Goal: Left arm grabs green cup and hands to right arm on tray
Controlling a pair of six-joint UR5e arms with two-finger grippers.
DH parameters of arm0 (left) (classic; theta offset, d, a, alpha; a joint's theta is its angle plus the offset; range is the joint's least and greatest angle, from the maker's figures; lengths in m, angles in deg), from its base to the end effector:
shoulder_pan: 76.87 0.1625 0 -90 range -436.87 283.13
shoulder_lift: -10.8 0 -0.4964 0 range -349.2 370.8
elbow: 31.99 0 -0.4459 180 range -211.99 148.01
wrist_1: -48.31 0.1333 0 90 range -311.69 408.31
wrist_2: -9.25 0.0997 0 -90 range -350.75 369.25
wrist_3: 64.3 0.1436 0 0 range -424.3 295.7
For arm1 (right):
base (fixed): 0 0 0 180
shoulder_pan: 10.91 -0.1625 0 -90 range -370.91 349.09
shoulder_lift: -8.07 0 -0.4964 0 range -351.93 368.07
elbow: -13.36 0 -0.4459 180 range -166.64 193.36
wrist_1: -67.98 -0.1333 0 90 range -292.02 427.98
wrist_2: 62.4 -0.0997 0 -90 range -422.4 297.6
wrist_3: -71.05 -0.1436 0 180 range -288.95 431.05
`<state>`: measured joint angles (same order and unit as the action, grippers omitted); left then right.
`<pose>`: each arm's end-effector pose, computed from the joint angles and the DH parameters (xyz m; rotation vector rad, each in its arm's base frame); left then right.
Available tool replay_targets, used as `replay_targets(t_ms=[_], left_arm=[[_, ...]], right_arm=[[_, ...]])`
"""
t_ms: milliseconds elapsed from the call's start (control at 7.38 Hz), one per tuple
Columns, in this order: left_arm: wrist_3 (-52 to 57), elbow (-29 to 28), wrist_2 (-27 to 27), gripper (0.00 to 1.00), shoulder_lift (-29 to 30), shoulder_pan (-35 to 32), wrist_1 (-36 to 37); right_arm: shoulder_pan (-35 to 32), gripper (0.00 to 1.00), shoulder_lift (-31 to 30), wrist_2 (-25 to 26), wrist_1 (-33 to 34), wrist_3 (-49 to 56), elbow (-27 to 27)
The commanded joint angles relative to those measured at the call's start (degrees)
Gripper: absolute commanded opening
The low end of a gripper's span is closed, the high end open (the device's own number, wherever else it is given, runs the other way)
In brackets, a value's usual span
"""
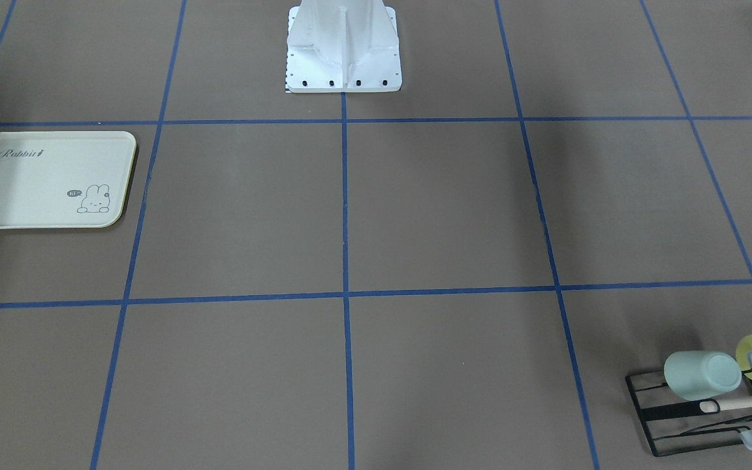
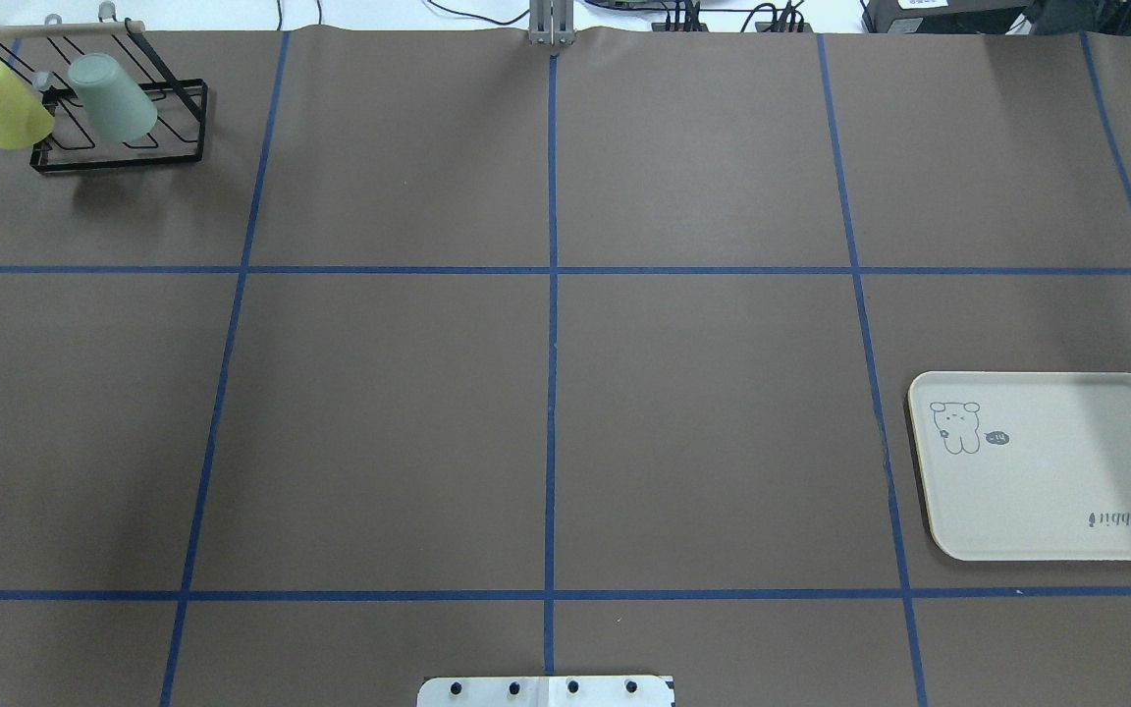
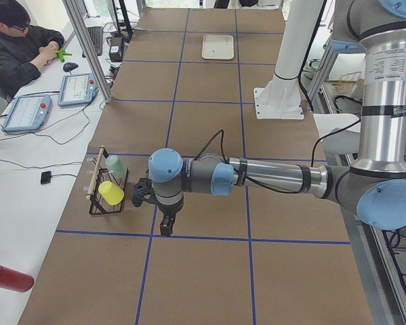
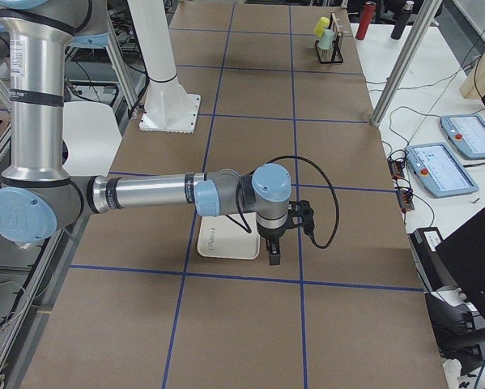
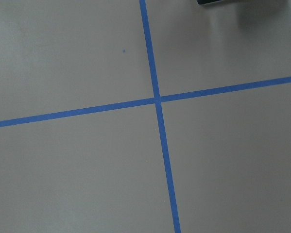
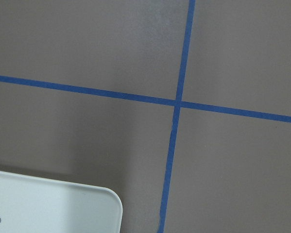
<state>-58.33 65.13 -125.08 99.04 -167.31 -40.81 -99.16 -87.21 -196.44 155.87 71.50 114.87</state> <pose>-0.0371 -0.5359 0.7116 0.1174 0.7684 0.1219 0.0178 -0.5120 0.6961 0.1296 -0.7690 -0.0924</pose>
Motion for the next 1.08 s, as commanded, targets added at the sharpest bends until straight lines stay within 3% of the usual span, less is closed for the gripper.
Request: replay_targets(t_ms=[0,406,542,813,948], left_arm=[[0.0,0.0,0.0,1.00,0.2,0.1,0.0],[-0.5,0.2,-0.1,1.00,1.6,0.1,-1.2],[-0.5,0.1,-0.1,1.00,3.9,0.2,-4.6],[-1.8,-1.9,-0.3,1.00,6.2,0.3,-6.4],[-7.4,-2.6,-0.6,1.00,7.4,0.4,-8.0]], right_arm=[[0.2,1.00,0.1,0.0,0.1,0.0,0.0],[1.0,1.00,1.2,0.3,0.1,-0.1,-0.1],[1.0,1.00,2.7,0.3,0.1,-0.1,-0.2],[3.4,1.00,7.5,0.4,0.3,0.1,-0.4],[4.9,1.00,10.6,0.5,0.6,0.1,-0.5]])
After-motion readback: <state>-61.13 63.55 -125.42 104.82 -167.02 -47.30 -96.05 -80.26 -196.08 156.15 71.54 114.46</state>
